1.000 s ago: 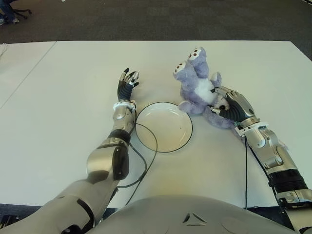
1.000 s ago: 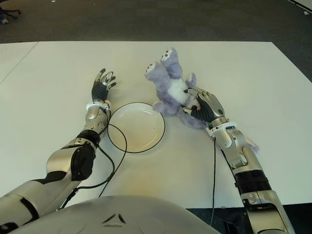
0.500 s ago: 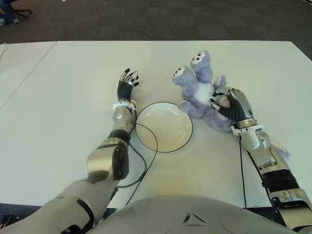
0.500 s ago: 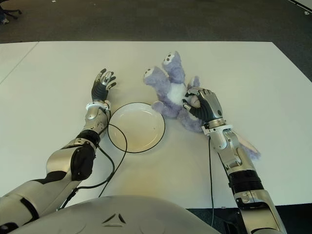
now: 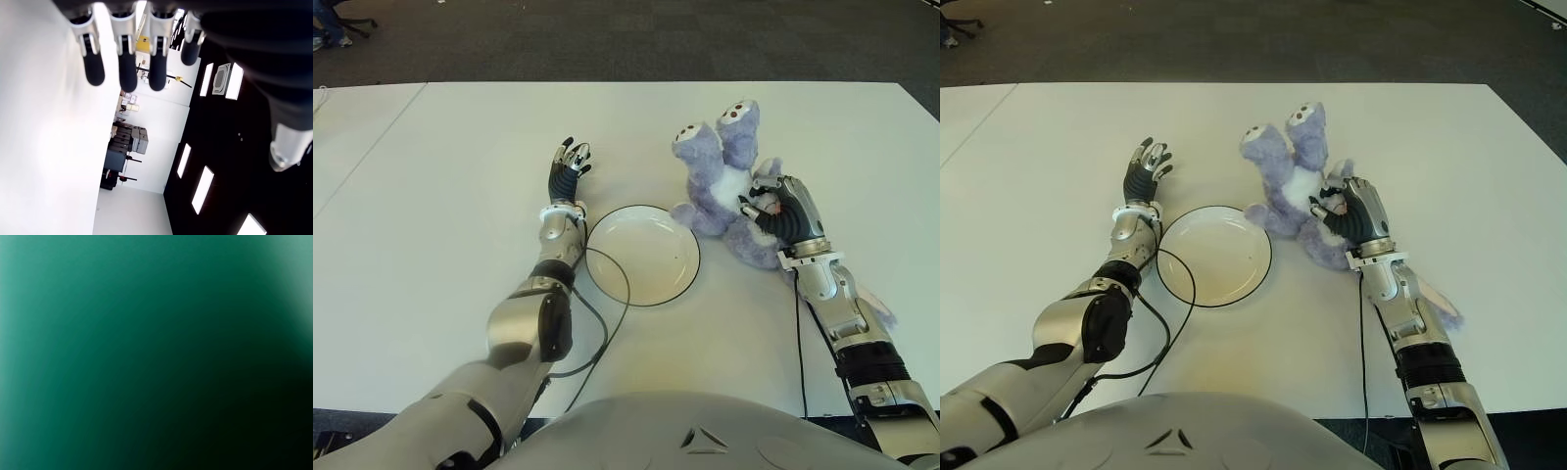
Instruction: Put the doll into the plate.
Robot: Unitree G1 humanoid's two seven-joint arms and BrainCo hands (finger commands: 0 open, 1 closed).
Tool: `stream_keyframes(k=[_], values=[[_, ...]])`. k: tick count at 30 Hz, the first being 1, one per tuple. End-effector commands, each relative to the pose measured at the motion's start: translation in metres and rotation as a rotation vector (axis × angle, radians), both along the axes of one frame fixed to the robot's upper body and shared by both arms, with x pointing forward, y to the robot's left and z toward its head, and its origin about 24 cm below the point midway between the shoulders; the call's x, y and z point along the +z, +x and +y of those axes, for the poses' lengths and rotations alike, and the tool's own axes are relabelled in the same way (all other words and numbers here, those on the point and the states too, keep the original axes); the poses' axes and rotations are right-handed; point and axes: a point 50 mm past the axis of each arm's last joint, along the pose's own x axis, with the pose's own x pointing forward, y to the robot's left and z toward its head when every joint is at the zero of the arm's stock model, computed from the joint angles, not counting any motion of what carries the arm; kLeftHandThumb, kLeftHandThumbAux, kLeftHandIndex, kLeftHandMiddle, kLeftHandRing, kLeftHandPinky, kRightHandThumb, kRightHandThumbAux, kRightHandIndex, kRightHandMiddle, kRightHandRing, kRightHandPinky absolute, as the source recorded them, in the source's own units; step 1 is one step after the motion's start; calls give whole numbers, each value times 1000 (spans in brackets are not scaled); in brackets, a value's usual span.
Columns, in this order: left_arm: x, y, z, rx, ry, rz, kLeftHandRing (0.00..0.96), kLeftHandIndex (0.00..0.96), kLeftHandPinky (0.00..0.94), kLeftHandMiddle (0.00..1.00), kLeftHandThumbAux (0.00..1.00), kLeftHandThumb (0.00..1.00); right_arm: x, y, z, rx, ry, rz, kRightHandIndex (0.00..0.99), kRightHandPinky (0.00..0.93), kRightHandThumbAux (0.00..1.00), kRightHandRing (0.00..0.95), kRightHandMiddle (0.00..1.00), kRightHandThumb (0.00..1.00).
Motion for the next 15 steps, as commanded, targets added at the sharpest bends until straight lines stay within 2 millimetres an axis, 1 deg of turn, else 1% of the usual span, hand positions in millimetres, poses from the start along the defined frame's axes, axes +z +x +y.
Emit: stream_keyframes(k=[1,6,13,15], values=[[-89,-81,7,33,-76,407,215,126,194,215,516,0,2,-2,-3,-6,43,6,773,868,705,882,879,491],[-89,-81,6,35,-84,409,213,123,194,213,514,0,5,-2,-5,-8,48,-12,778,867,707,883,880,475],[-89,-81,6,44,-108,399,228,125,219,226,514,0,12,-2,-8,-22,41,-38,787,865,712,884,884,454],[-89,-81,6,42,-106,401,220,128,205,222,519,0,14,-1,-8,-25,42,-38,788,865,715,884,884,451]])
